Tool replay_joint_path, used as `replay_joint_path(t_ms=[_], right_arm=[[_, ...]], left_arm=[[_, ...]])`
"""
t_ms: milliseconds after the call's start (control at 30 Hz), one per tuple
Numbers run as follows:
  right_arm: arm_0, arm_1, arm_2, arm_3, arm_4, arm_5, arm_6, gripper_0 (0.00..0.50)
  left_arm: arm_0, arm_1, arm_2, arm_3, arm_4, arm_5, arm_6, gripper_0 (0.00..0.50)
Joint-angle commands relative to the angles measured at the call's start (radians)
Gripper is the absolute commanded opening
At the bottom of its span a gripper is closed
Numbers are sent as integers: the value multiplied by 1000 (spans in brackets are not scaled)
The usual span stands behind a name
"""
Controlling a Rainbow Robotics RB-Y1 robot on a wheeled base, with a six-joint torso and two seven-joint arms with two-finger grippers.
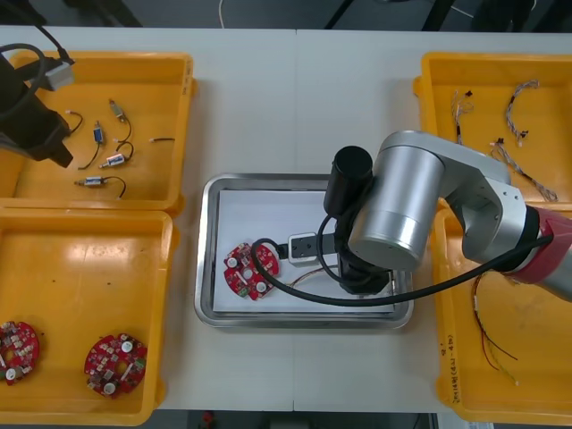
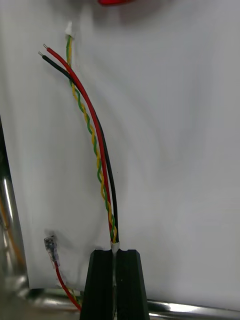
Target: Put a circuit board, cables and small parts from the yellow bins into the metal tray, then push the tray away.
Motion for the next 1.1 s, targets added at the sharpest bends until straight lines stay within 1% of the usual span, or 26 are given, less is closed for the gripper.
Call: replay_joint_path(t_ms=[33,200,267,300,333,367,433,467,500,533,567,600,700,967,1100], right_arm=[[8,42,16,19,15,-9,-14,26],[11,47,16,20,13,-9,-14,38],[16,50,16,20,16,-9,-14,64],[17,50,16,20,16,-9,-14,68],[20,50,16,20,24,-9,-10,86],[22,50,16,20,27,-9,-9,169],[22,50,16,20,30,-7,-14,281],[22,50,16,20,32,-7,-14,366],[22,48,16,19,36,-7,-14,421],[22,48,16,19,39,-7,-15,439],[22,48,16,20,44,-7,-14,468],[22,50,16,19,48,-7,-14,481],[22,47,16,19,56,-7,-14,495],[22,44,14,17,39,5,-29,500],[23,44,14,7,33,14,-40,500]], left_arm=[[-96,44,-63,72,11,-42,-234,500],[-135,39,-107,138,33,-73,-346,500],[-147,36,-127,171,39,-93,-399,500],[-149,34,-132,175,40,-99,-409,500],[-152,33,-143,189,42,-113,-438,500],[-156,30,-152,203,43,-125,-463,500],[-164,22,-169,227,43,-145,-504,500],[-170,18,-182,247,42,-159,-524,500],[-176,10,-196,264,39,-171,-546,500],[-179,7,-202,272,37,-178,-557,500],[-184,1,-215,287,34,-194,-578,500],[-188,-4,-224,299,33,-208,-598,500],[-192,-19,-244,327,26,-243,-644,500],[-205,-67,-253,424,14,-307,-776,500],[-204,-71,-270,437,11,-336,-834,500]])
